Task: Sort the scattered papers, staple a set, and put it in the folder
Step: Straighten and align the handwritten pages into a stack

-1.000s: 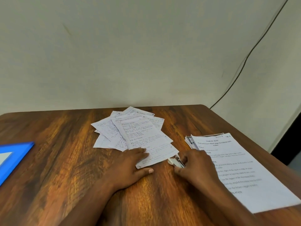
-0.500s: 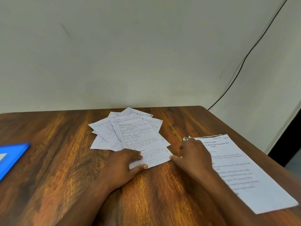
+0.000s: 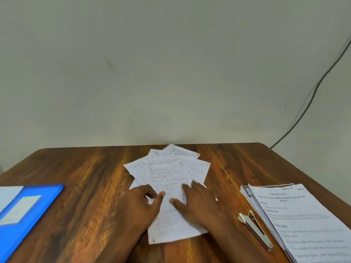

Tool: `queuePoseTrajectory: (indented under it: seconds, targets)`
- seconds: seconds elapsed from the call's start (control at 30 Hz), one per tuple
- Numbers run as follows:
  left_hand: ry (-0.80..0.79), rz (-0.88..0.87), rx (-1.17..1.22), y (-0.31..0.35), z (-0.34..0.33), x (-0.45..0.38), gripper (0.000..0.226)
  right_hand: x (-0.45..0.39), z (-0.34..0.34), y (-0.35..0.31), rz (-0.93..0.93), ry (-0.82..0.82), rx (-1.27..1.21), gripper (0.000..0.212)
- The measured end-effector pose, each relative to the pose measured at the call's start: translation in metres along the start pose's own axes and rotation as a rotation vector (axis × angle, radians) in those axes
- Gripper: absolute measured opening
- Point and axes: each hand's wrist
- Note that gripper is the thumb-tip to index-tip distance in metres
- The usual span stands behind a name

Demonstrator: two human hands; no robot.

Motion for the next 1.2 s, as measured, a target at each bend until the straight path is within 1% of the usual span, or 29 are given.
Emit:
queuePoseTrajectory:
  seconds: [0.03, 0.07, 0.1, 0.2, 0.23, 0.3, 0.37, 0.4, 0.47, 0.5, 0.53, 0.6, 0.67, 0.73, 0.8, 0.9, 0.97, 1.0, 1.03, 1.1, 1.13, 1.2]
  targets:
    - [0.018, 0.032, -0.002, -0.006, 0.0, -0.002, 0.025, 0.007, 0.0, -0.006, 0.02, -0.008, 0.017, 0.076]
    - [0.015, 0.057, -0.002, -0.014, 0.001, -0.004, 0.03, 0.016, 0.001, -0.014, 0.04, -0.023, 0.047, 0.075]
    - [-0.019, 0.074, -0.001, -0.021, 0.001, -0.006, 0.04, 0.026, 0.001, -0.022, 0.057, -0.036, 0.079, 0.075]
    - [-0.225, 0.108, -0.109, -0.038, 0.007, -0.009, 0.075, 0.047, 0.005, -0.04, 0.096, -0.063, 0.187, 0.076]
    - [-0.287, 0.111, -0.143, -0.042, 0.009, -0.01, 0.084, 0.049, 0.008, -0.044, 0.109, -0.05, 0.2, 0.076]
    - [-0.394, 0.112, -0.157, -0.047, 0.012, -0.01, 0.095, 0.045, 0.017, -0.046, 0.1, 0.02, 0.129, 0.072]
    - [-0.491, 0.093, -0.176, -0.049, 0.014, -0.01, 0.101, 0.032, 0.026, -0.044, 0.058, 0.094, -0.022, 0.068]
    - [-0.527, 0.089, -0.19, -0.049, 0.016, -0.011, 0.104, 0.023, 0.026, -0.039, 0.042, 0.102, -0.062, 0.07]
    - [-0.521, 0.082, -0.183, -0.051, 0.019, -0.012, 0.112, 0.008, 0.019, -0.029, 0.037, 0.013, -0.046, 0.084]
    - [-0.479, 0.081, -0.169, -0.053, 0.021, -0.014, 0.113, 0.003, 0.013, -0.024, 0.05, -0.036, -0.023, 0.092]
    - [-0.424, 0.091, -0.153, -0.054, 0.022, -0.013, 0.108, 0.0, 0.007, -0.02, 0.064, -0.069, -0.007, 0.097]
    - [-0.301, 0.111, -0.13, -0.053, 0.024, -0.012, 0.094, 0.0, 0.001, -0.019, 0.087, -0.07, 0.041, 0.096]
    - [-0.25, 0.103, -0.125, -0.047, 0.027, -0.012, 0.089, 0.008, 0.003, -0.026, 0.119, -0.04, 0.119, 0.089]
    - [-0.283, 0.101, -0.121, -0.044, 0.028, -0.012, 0.093, 0.015, 0.009, -0.034, 0.144, -0.037, 0.167, 0.085]
    - [-0.383, 0.108, -0.125, -0.045, 0.029, -0.011, 0.102, 0.02, 0.018, -0.038, 0.162, -0.039, 0.149, 0.084]
    - [-0.522, 0.09, -0.148, -0.055, 0.022, -0.01, 0.118, 0.013, 0.028, -0.032, 0.126, -0.005, -0.008, 0.088]
    - [-0.54, 0.082, -0.155, -0.059, 0.021, -0.01, 0.123, 0.004, 0.029, -0.022, 0.062, 0.055, -0.134, 0.085]
    - [-0.538, 0.086, -0.148, -0.058, 0.021, -0.011, 0.123, -0.001, 0.025, -0.016, 0.039, 0.052, -0.154, 0.084]
    - [-0.537, 0.085, -0.147, -0.058, 0.022, -0.012, 0.123, -0.005, 0.02, -0.01, 0.031, 0.017, -0.137, 0.089]
    - [-0.534, 0.083, -0.152, -0.057, 0.024, -0.012, 0.118, -0.009, 0.007, 0.001, 0.051, -0.096, -0.041, 0.104]
    - [-0.528, 0.088, -0.146, -0.058, 0.025, -0.012, 0.116, -0.009, 0.001, 0.004, 0.068, -0.132, 0.006, 0.108]
    - [-0.523, 0.106, -0.135, -0.058, 0.028, -0.013, 0.117, -0.007, -0.002, 0.006, 0.094, -0.148, 0.037, 0.109]
Point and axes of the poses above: each hand's wrist, its own x-axis away from the middle knuckle, its own z-axis out of the back of the hand, y = z × x, and after that the axes turned 5 degrees about -z, right-handed
